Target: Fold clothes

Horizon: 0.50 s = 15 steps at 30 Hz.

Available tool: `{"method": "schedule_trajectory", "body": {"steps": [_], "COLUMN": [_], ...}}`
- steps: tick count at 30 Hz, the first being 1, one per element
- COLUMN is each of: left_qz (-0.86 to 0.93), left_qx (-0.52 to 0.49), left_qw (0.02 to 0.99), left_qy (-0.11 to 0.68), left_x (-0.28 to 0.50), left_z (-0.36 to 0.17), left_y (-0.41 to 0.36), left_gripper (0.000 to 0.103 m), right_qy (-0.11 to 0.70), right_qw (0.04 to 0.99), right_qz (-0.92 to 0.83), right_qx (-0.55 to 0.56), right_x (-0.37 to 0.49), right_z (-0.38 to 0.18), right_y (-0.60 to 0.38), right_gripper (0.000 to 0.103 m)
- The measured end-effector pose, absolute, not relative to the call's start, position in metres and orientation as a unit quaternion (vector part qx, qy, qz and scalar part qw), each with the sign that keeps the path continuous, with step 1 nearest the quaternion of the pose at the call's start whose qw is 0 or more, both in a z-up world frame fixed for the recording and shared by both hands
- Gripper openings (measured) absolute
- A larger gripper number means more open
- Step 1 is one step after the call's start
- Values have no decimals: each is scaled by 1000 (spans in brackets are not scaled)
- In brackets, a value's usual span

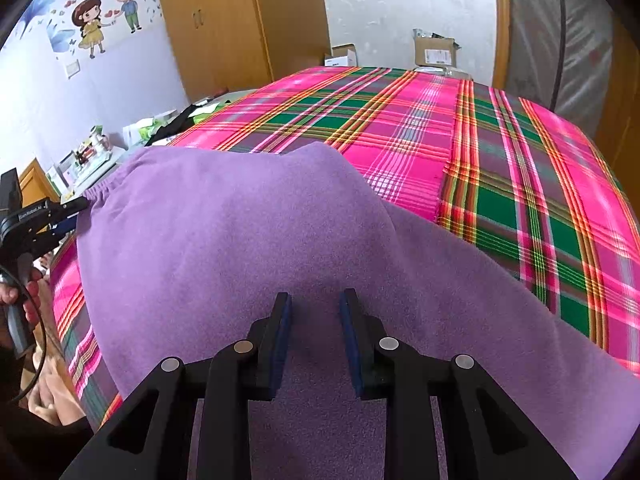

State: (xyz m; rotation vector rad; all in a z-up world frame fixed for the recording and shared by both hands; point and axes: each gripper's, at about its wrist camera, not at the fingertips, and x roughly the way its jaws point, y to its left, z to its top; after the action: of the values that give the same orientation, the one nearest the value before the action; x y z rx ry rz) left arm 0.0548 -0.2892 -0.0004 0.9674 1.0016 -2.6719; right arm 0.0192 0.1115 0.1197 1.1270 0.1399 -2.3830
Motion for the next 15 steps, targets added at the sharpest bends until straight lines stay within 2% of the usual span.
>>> {"method": "schedule_trajectory", "body": {"steps": [15], "left_qz": [-876], "left_qx": [330], "left_qw": [54], "left_qy": [348], "left_x": [51], "left_z": [-1], "left_y": [-286], "left_gripper": [39], "right_qy": [45], "right_qw": [250], "right_qz": [-874], "right_qx": [414], "right_x": [18], "right_z": [120], "right_y": [112], "right_gripper": [27]}}
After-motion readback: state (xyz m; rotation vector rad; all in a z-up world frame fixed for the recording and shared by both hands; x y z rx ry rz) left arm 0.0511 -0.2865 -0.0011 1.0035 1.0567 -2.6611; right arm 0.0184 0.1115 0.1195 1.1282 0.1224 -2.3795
